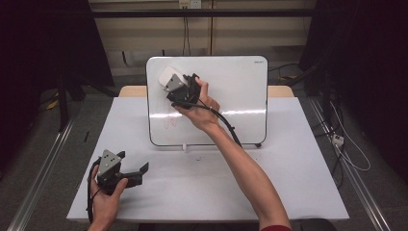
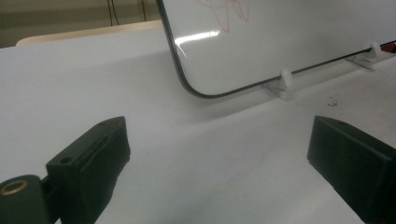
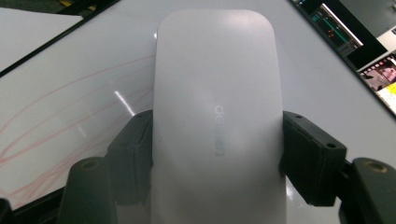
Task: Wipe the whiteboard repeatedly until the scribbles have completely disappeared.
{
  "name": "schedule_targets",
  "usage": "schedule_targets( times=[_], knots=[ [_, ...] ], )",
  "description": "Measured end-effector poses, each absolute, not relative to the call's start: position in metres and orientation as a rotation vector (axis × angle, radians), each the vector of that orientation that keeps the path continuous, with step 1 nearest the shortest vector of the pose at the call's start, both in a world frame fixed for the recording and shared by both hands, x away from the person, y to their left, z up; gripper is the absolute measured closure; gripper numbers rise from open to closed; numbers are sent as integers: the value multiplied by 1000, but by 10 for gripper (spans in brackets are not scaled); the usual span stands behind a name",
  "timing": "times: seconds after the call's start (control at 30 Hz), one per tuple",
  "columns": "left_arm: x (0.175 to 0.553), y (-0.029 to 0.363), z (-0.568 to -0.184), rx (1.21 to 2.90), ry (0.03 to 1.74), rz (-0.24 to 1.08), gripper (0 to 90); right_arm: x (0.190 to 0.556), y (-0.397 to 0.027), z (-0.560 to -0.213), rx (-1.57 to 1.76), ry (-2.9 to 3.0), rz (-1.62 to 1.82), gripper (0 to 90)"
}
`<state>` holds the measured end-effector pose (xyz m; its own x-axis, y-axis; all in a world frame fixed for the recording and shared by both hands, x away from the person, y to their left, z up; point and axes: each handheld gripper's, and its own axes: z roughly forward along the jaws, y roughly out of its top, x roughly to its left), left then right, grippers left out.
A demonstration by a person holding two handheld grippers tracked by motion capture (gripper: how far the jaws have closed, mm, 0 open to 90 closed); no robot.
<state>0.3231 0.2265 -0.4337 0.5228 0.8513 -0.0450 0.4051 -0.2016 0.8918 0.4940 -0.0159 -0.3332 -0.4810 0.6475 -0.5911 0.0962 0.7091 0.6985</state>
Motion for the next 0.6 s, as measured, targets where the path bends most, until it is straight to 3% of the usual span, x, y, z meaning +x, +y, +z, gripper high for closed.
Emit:
schedule_targets(
  times=[0.33, 0.6],
  knots=[
    [323, 226, -434, 1813, 1045, 585, 55, 465, 6, -366, 456, 2030, 761, 318],
    [325, 227, -435, 1820, 1053, 590, 55, 473, 4, -355, 464, 2060, 748, 318]
  ],
)
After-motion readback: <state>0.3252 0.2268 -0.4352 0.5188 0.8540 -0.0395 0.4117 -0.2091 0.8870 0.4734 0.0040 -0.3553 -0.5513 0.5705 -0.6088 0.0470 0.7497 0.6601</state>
